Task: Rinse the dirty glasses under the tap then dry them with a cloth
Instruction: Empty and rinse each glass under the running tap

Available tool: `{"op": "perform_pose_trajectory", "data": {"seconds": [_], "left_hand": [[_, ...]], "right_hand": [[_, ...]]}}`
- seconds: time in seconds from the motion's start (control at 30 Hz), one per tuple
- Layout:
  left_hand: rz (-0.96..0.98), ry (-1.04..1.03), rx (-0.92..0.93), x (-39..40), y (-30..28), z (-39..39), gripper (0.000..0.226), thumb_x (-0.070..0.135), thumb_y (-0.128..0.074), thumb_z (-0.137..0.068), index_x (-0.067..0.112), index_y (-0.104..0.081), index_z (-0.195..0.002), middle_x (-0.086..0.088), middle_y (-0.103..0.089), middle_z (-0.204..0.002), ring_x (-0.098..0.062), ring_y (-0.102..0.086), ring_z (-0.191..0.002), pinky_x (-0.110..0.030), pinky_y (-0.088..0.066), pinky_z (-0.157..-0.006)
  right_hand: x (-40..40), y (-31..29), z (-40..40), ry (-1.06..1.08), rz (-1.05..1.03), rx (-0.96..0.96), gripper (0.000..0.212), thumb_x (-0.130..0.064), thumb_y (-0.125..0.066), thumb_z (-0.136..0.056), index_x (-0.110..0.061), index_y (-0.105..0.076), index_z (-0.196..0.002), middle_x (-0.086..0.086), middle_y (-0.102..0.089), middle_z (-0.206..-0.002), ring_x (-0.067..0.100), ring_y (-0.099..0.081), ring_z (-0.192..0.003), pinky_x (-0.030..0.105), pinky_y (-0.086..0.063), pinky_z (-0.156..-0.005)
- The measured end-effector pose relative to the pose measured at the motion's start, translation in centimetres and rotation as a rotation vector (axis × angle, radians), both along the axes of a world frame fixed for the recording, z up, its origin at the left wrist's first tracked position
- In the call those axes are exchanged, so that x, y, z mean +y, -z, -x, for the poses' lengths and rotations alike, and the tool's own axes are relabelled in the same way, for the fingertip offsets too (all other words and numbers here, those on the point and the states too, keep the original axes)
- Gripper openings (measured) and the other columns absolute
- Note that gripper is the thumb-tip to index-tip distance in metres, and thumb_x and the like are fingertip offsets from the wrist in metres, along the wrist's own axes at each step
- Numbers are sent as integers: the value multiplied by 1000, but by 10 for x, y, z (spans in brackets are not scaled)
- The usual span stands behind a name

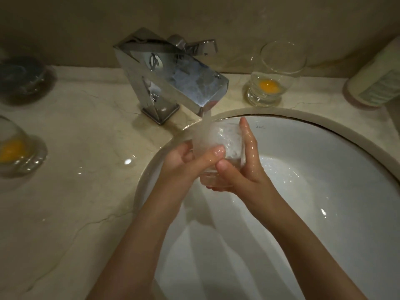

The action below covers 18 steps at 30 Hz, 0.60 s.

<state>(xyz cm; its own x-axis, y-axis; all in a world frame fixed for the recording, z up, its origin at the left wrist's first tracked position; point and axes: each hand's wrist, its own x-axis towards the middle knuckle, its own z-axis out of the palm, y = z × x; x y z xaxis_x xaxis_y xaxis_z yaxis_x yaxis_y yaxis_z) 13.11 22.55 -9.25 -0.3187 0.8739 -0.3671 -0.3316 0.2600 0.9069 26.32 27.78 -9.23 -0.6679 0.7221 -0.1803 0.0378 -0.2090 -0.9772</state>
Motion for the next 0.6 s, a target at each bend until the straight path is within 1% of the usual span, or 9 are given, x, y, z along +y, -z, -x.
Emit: {"op": "perform_pose_trajectory", "data": {"seconds": [0.07,0.13,0.2,0.27,0.3,0.37,0.43,0.57,0.6], "left_hand": [[4,-14,-47,-3,1,-1,54,30,-79,-65,6,-68,-112,-11,-75,-101,-25,-73,-92,-32,-58,-74],[13,-46,-97,-5,0,-4,46,25,-76,-68,4,-69,-108,-12,-75,-98,-25,-74,-88,-28,-57,-69],[20,-68,-122,-7,-3,-8,37,25,-72,-69,9,-72,-102,-12,-75,-97,-27,-73,-90,-33,-59,-74],[31,-122,-137,-10,-7,-11,30,23,-73,-66,13,-73,-95,-10,-76,-93,-25,-73,-86,-35,-58,-74],[41,-147,-141,-11,-11,-11,34,22,-74,-65,12,-73,-97,-9,-76,-93,-24,-72,-85,-35,-57,-74],[67,-183,-146,-14,-21,-13,49,22,-76,-62,7,-69,-108,-11,-75,-98,-26,-71,-89,-40,-57,-79],[94,-196,-148,-15,-28,-13,54,17,-79,-59,6,-68,-111,-11,-74,-96,-26,-70,-88,-41,-56,-82],[99,-181,-150,-18,-36,-12,37,14,-81,-65,12,-69,-100,-3,-74,-86,-19,-70,-80,-32,-56,-73],[102,-181,-151,-18,-38,-12,39,14,-82,-64,11,-69,-101,-3,-74,-88,-18,-71,-80,-31,-57,-72]], "right_hand": [[0,-3,-2,-38,-4,-16,84,-29,-56,-83,-52,0,-142,-34,-68,-100,7,-69,-101,23,-56,-79],[2,-7,-5,-70,-3,-43,82,-30,-56,-84,-53,-4,-142,-19,-73,-103,13,-71,-99,24,-56,-81],[4,-13,-10,-81,-40,-123,73,-40,-56,-85,-63,-9,-136,-8,-74,-105,16,-71,-98,32,-55,-91],[6,-24,-15,-87,-91,-246,63,-54,-53,-84,-72,-14,-131,-10,-73,-107,13,-70,-101,38,-53,-97],[8,-32,-16,-79,-120,-299,60,-60,-49,-83,-72,-17,-132,-10,-70,-110,12,-68,-104,37,-52,-96],[14,-45,-19,-38,-143,-342,62,-63,-43,-83,-60,-22,-142,-5,-62,-124,15,-61,-111,34,-50,-93],[24,-58,-16,9,-115,-347,57,-57,-39,-93,-48,-24,-147,-4,-50,-141,18,-54,-122,37,-48,-97],[49,-82,9,34,-149,-340,54,-49,-36,-101,-36,-23,-152,-10,-26,-158,14,-35,-141,41,-39,-109],[54,-88,17,33,-171,-343,56,-50,-36,-101,-34,-22,-152,-9,-24,-159,15,-31,-143,44,-34,-113]]}}
